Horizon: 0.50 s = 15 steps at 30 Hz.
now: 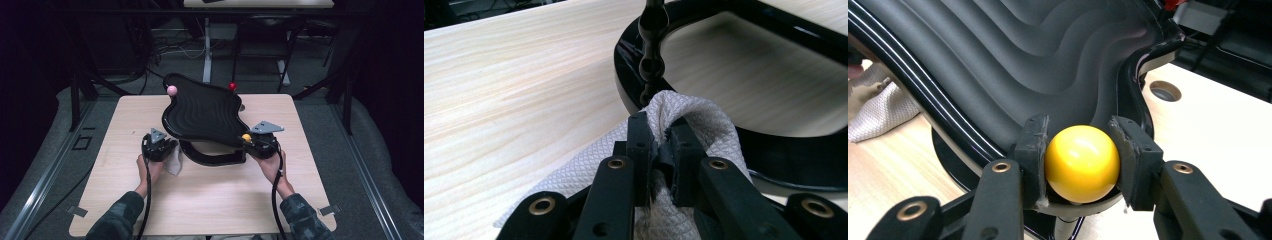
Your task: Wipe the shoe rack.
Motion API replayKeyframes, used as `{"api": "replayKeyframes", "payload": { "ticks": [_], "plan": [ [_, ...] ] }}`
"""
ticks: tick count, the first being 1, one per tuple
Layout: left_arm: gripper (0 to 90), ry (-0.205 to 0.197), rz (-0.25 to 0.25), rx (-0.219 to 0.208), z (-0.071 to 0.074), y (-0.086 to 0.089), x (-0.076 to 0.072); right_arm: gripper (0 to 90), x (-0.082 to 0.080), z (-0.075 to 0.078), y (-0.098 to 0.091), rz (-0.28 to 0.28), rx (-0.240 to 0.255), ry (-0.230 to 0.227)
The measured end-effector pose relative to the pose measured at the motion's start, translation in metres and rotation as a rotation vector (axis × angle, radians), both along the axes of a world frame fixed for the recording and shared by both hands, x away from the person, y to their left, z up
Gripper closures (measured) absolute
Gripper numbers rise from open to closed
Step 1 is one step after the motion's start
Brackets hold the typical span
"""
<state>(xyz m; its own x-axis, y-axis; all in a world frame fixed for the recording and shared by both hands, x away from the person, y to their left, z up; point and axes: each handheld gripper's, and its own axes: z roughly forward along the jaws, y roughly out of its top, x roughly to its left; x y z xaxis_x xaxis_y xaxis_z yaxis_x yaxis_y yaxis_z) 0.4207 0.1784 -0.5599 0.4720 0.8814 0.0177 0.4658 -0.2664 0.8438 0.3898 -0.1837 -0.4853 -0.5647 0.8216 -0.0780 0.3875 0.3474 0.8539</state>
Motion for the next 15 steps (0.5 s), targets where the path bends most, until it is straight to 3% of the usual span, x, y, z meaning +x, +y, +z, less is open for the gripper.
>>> {"api": "replayKeyframes", "payload": {
  "ticks": [7,13,15],
  "plan": [
    [82.3,-0.015,0.011,-0.021,0.008,0.022,-0.017,60.0,0.002,0.001,-0.006,0.061,0.010,0.012],
    [82.3,-0.034,0.029,-0.046,0.017,0.042,-0.034,60.0,0.005,0.001,-0.017,0.176,0.029,0.032],
    [82.3,-0.040,0.031,-0.050,0.020,0.044,-0.037,60.0,0.006,0.001,-0.019,0.189,0.029,0.030]
  ]
}}
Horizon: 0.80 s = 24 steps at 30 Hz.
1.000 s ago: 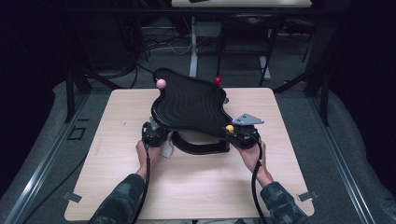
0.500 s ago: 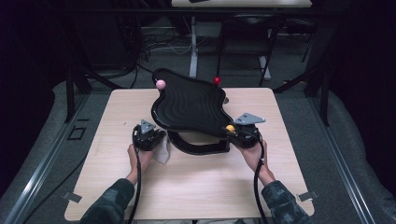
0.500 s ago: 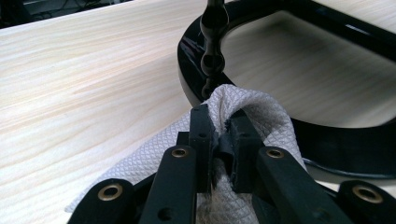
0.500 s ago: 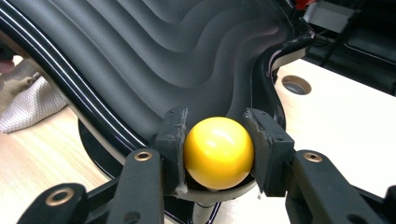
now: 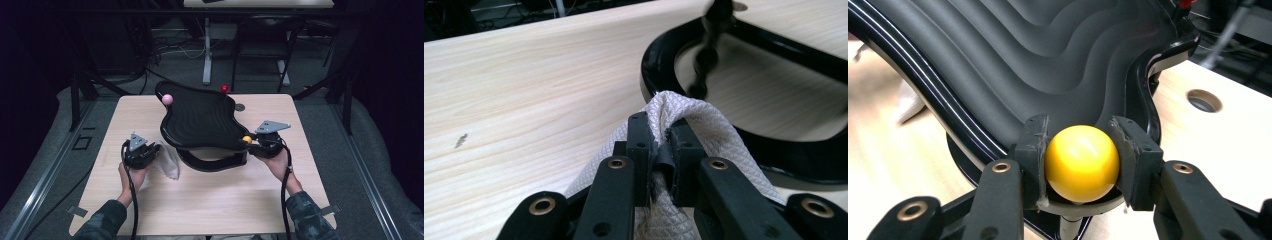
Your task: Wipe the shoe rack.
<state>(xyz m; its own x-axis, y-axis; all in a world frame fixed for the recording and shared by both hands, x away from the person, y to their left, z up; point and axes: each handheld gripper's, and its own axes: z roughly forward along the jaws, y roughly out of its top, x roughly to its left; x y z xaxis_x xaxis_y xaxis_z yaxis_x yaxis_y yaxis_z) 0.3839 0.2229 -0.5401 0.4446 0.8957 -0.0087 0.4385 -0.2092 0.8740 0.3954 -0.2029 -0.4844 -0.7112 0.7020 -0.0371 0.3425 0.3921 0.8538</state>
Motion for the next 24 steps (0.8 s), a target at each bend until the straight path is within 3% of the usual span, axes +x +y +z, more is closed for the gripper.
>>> {"api": "replayKeyframes", "payload": {
  "ticks": [1,5,9,10,11,14,15,16,17,24],
  "plan": [
    [82.3,-0.013,0.003,-0.012,0.004,0.004,-0.003,60.0,0.001,0.000,-0.004,0.037,0.007,0.007],
    [82.3,-0.049,0.019,-0.049,0.014,0.008,-0.008,59.6,0.004,-0.001,-0.011,0.033,0.031,0.027],
    [82.2,-0.072,0.019,-0.063,0.020,0.008,-0.009,53.9,0.003,-0.001,-0.008,-0.013,0.014,0.023],
    [82.2,-0.086,0.014,-0.074,0.025,0.005,-0.009,46.4,0.003,-0.001,-0.004,-0.066,0.001,0.022],
    [82.2,-0.094,0.013,-0.079,0.027,0.004,-0.009,45.3,0.002,-0.001,-0.002,-0.109,-0.019,0.017],
    [82.2,-0.132,-0.009,-0.085,0.038,-0.002,-0.010,51.8,0.000,-0.001,0.006,-0.176,-0.056,-0.012],
    [82.2,-0.132,-0.009,-0.085,0.038,-0.002,-0.010,55.7,-0.002,-0.001,0.009,-0.181,-0.064,-0.015],
    [82.2,-0.159,-0.023,-0.083,0.046,-0.007,-0.010,59.4,-0.003,-0.001,0.011,-0.181,-0.079,-0.017],
    [82.1,-0.159,-0.023,-0.083,0.046,-0.007,-0.010,59.5,-0.004,-0.001,0.014,-0.224,-0.102,-0.046],
    [81.9,-0.238,-0.062,-0.065,0.068,-0.023,-0.010,60.2,0.001,-0.001,0.012,-0.219,-0.094,-0.034]
  ]
}}
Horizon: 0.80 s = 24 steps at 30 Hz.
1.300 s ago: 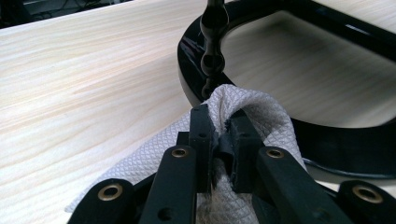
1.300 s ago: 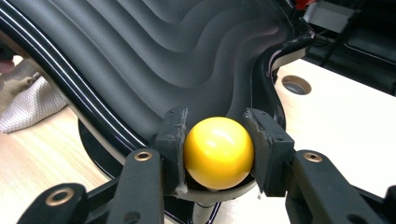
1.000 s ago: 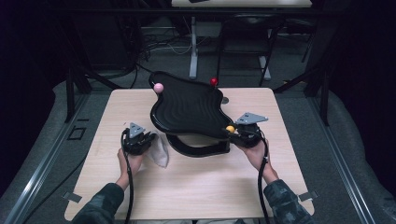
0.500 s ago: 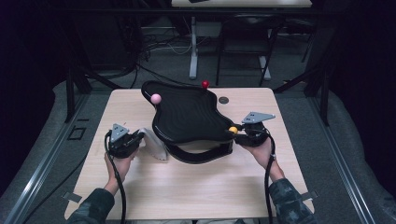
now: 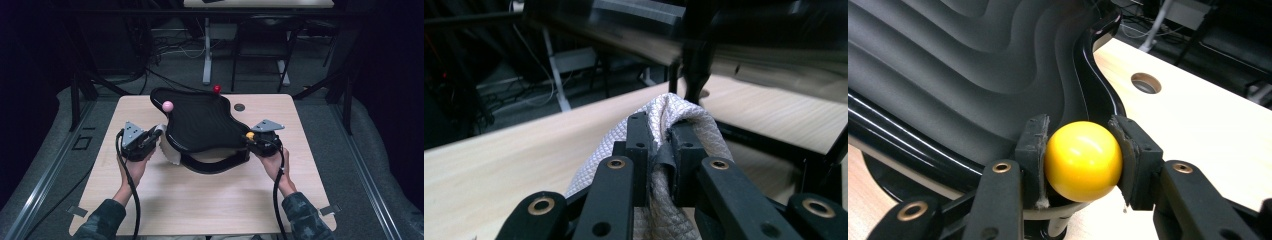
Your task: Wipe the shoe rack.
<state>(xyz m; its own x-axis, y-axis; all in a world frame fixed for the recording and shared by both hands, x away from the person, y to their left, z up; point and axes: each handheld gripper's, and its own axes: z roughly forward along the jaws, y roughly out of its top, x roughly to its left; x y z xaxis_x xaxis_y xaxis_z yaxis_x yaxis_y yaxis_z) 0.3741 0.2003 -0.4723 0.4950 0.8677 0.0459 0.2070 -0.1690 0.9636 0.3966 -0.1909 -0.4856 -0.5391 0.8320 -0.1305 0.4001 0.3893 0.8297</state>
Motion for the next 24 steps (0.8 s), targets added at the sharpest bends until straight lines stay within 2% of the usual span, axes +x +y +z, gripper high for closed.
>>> {"api": "replayKeyframes", "payload": {
  "ticks": [1,2,4,8,12,15,19,22,24],
  "plan": [
    [81.9,-0.016,-0.009,-0.004,0.006,-0.003,0.001,60.2,0.003,-0.001,-0.005,0.034,0.031,0.012],
    [81.9,-0.028,-0.015,-0.005,0.009,-0.005,0.001,60.2,0.004,-0.001,-0.007,0.041,0.045,0.019],
    [81.9,-0.046,-0.018,-0.020,0.014,-0.007,0.003,60.1,0.005,-0.001,-0.007,0.045,0.043,0.018],
    [81.9,-0.055,-0.024,-0.033,0.018,-0.009,0.006,60.1,0.008,-0.001,-0.008,0.054,0.045,0.026],
    [82.2,-0.054,-0.020,-0.045,0.014,-0.011,0.007,60.1,0.009,-0.001,-0.009,0.060,0.053,0.032],
    [82.1,-0.032,-0.023,-0.034,0.008,-0.012,0.006,60.1,0.010,-0.001,-0.010,0.065,0.056,0.037],
    [82.4,-0.021,-0.018,-0.021,0.000,-0.015,0.006,60.1,0.010,-0.001,-0.010,0.063,0.056,0.036],
    [82.3,0.005,-0.024,-0.009,-0.007,-0.016,0.008,60.1,0.009,-0.001,-0.009,0.058,0.056,0.033],
    [82.5,0.008,-0.006,-0.012,-0.013,-0.018,0.009,60.0,0.009,-0.002,-0.009,0.059,0.057,0.032]
  ]
}}
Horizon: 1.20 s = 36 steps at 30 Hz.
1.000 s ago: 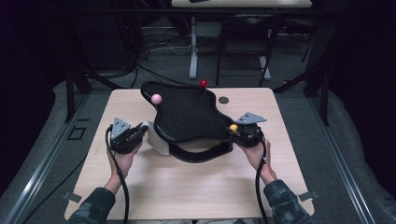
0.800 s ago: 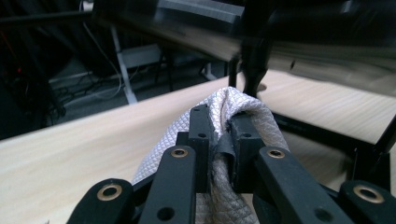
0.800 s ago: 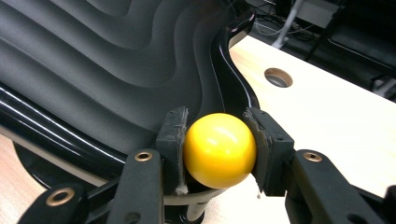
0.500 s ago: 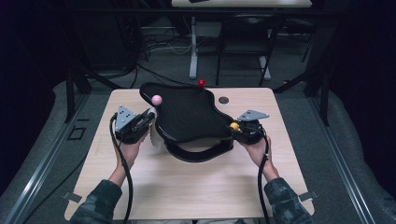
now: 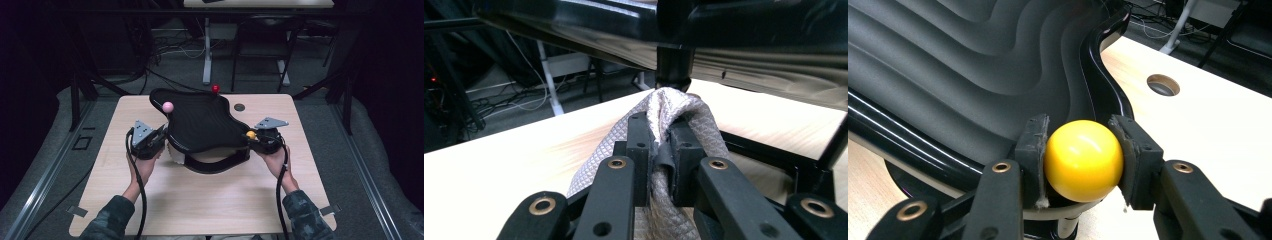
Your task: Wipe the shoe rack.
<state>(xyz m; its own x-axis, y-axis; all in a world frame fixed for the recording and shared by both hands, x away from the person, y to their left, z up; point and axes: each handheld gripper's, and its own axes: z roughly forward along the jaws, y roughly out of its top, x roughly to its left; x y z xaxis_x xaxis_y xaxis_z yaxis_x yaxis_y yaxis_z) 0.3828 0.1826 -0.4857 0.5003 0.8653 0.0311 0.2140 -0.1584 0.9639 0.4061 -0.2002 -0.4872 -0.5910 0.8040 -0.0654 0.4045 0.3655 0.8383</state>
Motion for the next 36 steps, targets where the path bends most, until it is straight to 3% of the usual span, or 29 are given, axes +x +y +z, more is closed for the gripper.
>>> {"api": "replayKeyframes", "payload": {
  "ticks": [4,7,10,12,22,24,27,32,36],
  "plan": [
    [82.4,0.033,0.010,-0.019,-0.007,0.003,0.002,60.0,-0.001,0.000,0.001,-0.006,0.000,-0.004],
    [82.5,0.081,0.013,-0.024,-0.024,0.001,0.005,60.1,-0.001,0.000,0.001,-0.002,0.000,-0.002],
    [82.6,0.114,0.019,-0.036,-0.031,0.003,0.009,60.0,-0.001,0.000,0.001,-0.005,0.000,-0.003],
    [82.4,0.163,0.013,-0.012,-0.044,0.002,0.013,60.1,-0.001,0.000,0.001,-0.003,-0.001,-0.004],
    [82.6,0.244,0.046,-0.005,-0.072,-0.001,0.023,60.1,-0.001,0.000,0.000,0.000,0.000,-0.002],
    [82.9,0.262,0.049,0.034,-0.081,-0.006,0.022,60.0,-0.001,0.000,0.001,-0.003,-0.002,-0.003],
    [82.9,0.273,0.055,0.027,-0.085,-0.005,0.023,60.1,-0.001,0.000,0.001,-0.003,-0.001,-0.003],
    [82.9,0.340,0.052,0.060,-0.098,-0.007,0.025,60.1,-0.001,0.000,0.001,-0.002,-0.002,-0.002],
    [82.9,0.346,0.062,0.065,-0.098,-0.008,0.024,60.1,-0.001,0.000,0.001,-0.002,-0.003,-0.002]
  ]
}}
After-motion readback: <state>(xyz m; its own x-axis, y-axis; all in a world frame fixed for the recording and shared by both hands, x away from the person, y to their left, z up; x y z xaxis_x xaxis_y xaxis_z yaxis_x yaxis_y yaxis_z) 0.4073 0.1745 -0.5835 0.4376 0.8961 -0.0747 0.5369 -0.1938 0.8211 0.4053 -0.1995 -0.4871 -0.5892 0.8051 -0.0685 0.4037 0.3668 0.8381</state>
